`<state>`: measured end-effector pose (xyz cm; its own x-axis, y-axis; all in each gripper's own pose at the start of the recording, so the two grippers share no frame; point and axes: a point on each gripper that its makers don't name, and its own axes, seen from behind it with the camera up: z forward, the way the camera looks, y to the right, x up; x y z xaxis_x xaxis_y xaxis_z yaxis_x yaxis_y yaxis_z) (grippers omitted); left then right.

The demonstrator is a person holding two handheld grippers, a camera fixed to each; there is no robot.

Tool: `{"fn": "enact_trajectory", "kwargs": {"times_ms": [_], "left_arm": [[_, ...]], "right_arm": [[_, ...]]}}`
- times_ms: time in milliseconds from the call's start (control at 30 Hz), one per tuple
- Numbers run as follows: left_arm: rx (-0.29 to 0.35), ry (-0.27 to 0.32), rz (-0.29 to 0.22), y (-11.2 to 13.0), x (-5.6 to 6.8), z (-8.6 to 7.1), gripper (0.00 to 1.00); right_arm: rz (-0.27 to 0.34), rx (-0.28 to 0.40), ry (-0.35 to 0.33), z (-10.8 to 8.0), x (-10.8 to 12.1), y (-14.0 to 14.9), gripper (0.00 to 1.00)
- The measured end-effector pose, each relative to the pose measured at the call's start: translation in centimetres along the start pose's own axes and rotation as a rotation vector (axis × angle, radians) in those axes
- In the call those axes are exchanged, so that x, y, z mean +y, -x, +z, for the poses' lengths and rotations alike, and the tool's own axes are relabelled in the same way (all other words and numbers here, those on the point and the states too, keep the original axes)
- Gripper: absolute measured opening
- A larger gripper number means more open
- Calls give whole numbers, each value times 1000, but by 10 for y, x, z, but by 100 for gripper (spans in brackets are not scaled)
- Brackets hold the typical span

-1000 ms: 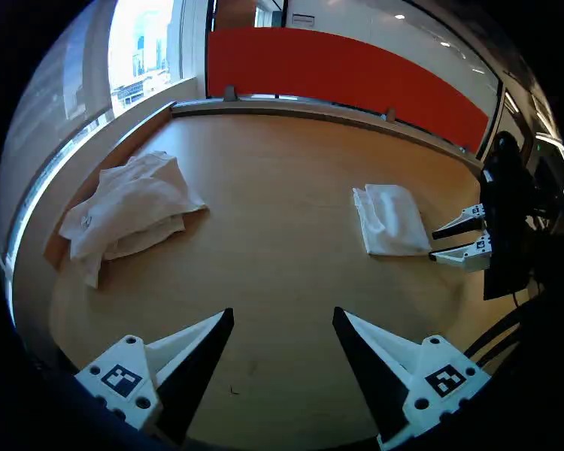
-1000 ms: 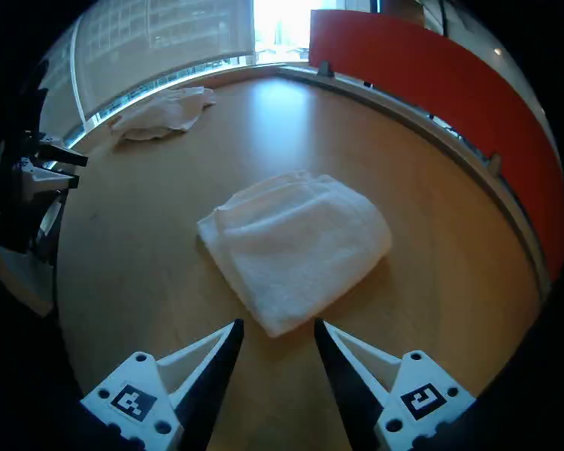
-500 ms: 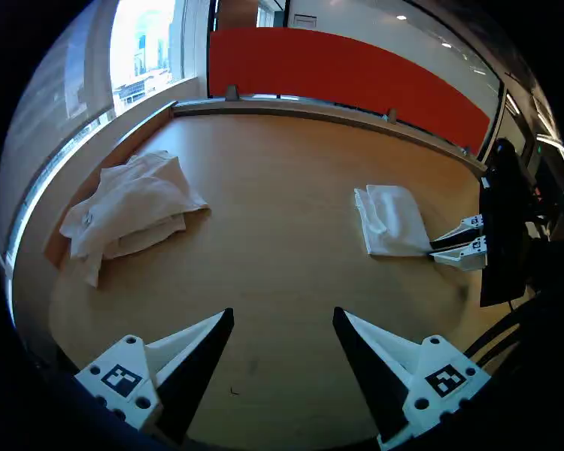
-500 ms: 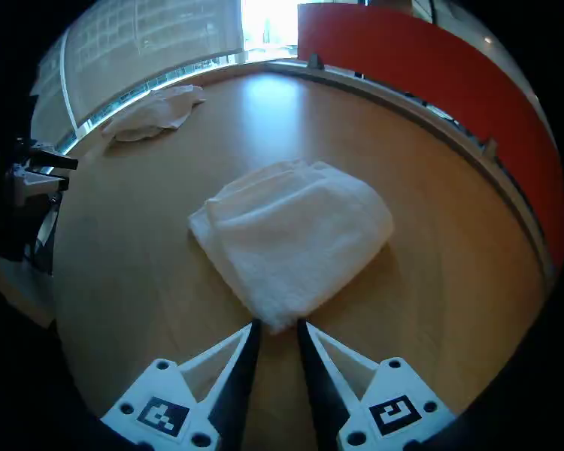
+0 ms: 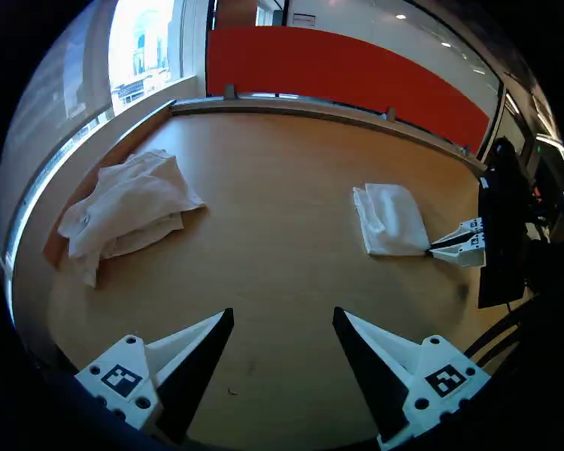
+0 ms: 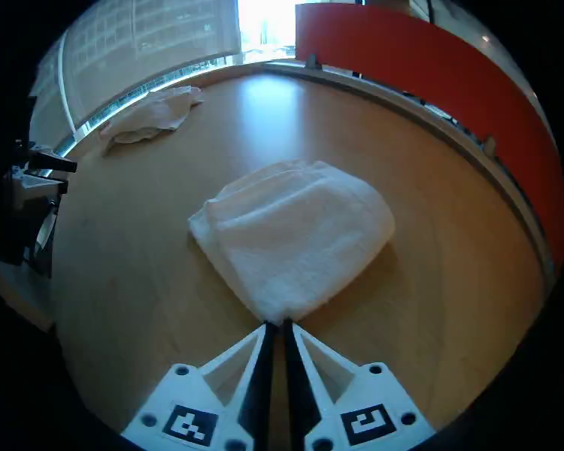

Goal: Fold towel

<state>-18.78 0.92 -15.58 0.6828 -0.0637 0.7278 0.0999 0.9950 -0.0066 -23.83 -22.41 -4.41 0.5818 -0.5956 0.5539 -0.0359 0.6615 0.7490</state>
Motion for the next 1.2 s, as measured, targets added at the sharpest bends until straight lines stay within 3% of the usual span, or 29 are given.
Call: {"fn": "enact_trajectory", "kwargs": {"times_ms": [267, 467, 867, 1200], "left_arm": [[0, 5, 2, -2, 1, 2, 98], [6, 11, 7, -6, 3, 4, 98], [45, 36, 15, -28, 13, 5, 98], [65, 58, 22, -45, 23, 6, 98]], "right_arm": [[-9, 23, 16, -5, 4, -11, 4], [-1, 75, 28, -19, 11, -40, 4], [-41, 230, 61, -70, 27, -132, 4], [-60, 304, 102, -108, 42, -170, 4]]}}
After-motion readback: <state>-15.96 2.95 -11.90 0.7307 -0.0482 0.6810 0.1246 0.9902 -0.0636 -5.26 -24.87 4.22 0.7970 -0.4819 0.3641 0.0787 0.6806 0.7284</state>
